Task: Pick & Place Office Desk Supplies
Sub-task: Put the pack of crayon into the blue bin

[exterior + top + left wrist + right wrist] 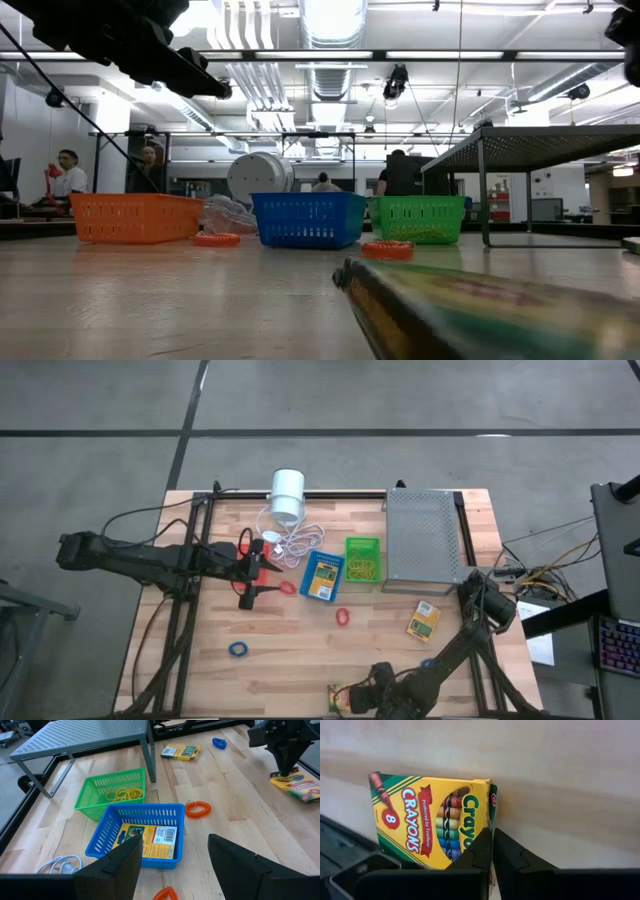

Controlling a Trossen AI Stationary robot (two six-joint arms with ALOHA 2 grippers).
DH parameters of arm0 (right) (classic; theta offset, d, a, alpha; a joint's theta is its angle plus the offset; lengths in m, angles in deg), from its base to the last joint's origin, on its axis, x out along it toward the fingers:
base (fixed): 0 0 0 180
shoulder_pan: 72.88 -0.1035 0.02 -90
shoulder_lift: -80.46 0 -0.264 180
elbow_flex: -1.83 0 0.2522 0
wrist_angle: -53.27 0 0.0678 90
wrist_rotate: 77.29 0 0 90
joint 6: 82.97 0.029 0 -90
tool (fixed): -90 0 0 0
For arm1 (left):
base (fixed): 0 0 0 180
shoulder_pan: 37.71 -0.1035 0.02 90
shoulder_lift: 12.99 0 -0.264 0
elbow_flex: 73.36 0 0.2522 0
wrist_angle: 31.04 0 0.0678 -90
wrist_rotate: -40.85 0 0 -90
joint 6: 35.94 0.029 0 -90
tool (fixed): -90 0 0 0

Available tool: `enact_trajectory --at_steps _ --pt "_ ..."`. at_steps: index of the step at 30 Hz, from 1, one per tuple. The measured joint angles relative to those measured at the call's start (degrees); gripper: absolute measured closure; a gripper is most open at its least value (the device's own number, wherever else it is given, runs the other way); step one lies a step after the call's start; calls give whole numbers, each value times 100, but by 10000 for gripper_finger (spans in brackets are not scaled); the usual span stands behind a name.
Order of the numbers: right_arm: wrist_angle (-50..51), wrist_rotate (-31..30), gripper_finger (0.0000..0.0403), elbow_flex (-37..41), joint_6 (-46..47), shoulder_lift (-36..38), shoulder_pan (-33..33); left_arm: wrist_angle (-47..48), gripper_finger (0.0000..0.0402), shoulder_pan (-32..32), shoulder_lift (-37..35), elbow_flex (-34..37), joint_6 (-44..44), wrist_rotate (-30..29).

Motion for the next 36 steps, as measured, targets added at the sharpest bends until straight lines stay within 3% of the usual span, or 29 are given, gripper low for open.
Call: enact_trajectory --at_steps 21,29,36 --pt "1127 -730 395 10 -599 561 4 -2 171 4 0 0 0 0" --pt "1865 -1054 395 0 -1756 1135 139 -2 171 4 2 0 0 0" --pt "2140 -985 395 0 -3484 1650 577 -4 171 4 2 0 0 0"
